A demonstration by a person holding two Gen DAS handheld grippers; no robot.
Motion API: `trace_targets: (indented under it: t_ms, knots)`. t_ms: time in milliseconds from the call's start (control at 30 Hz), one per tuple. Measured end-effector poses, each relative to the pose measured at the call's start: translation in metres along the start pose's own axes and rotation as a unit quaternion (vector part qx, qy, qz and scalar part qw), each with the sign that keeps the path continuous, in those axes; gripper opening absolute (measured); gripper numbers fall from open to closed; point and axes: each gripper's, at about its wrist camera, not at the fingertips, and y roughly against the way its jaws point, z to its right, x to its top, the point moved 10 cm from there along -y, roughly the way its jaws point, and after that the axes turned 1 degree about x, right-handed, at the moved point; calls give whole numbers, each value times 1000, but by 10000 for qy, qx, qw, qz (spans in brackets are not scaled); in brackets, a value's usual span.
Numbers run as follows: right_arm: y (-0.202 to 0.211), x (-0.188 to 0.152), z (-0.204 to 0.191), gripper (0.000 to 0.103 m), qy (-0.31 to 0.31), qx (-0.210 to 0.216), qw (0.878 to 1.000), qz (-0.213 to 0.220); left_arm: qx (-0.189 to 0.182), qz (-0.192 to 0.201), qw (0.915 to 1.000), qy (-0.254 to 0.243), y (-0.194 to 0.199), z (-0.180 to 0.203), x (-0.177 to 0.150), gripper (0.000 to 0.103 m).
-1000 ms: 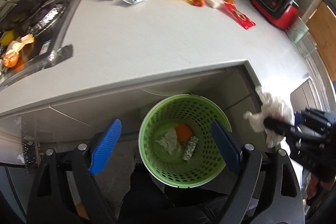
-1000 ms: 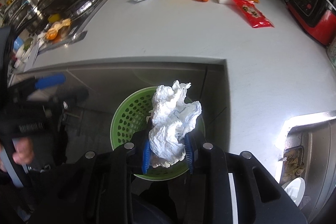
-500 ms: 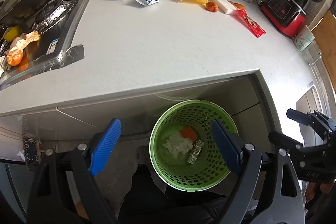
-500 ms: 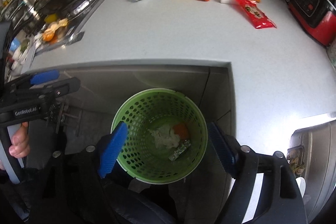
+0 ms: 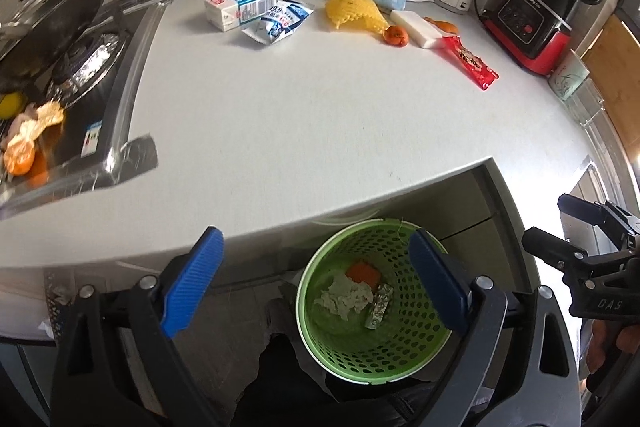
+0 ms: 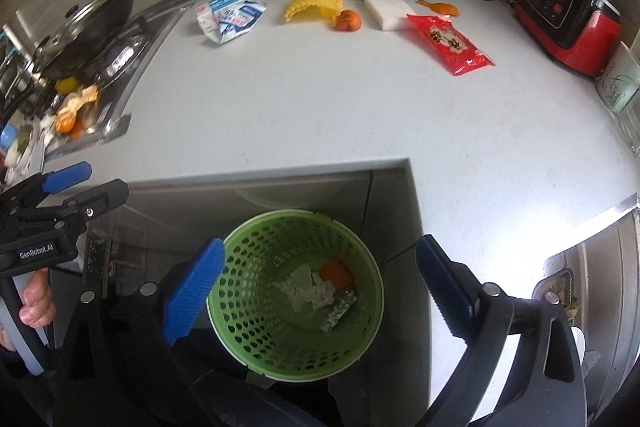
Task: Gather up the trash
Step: 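Lower the tissue into the green basket and open the right gripper, then move both grippers back over the counter toward the wipe packet and foam net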
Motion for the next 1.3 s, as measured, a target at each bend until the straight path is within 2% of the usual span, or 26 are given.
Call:
trace_targets:
  t_ms: [100, 367, 600, 867, 1067, 1300]
  knots:
    - [-3, 9, 0, 100, -129, -93, 9999, 52, -32, 48, 9999, -155, -4, -4, 12, 92]
    - [-13, 34, 9, 101, -671, -414, 9968, 117, -244, 166, 9978, -595, -25, -17, 59, 94]
    - [-23, 57, 15, 101, -1171, -641, 9909, 157, -366, 316, 9950, -878, -61, -35, 121, 94]
    - [-34, 93, 17, 101, -1536, -850, 9841, 255, -216, 425, 9914, -1215, -109, -48, 186, 94]
    - [-48, 124, 15, 101, -1407, -832, 9862, 241, -318, 343, 9933, -1059, -145, -49, 219, 94]
    - [-77, 162, 13, 101, -982, -691, 9927, 143, -194, 326, 9960, -812, -173, -46, 241, 94]
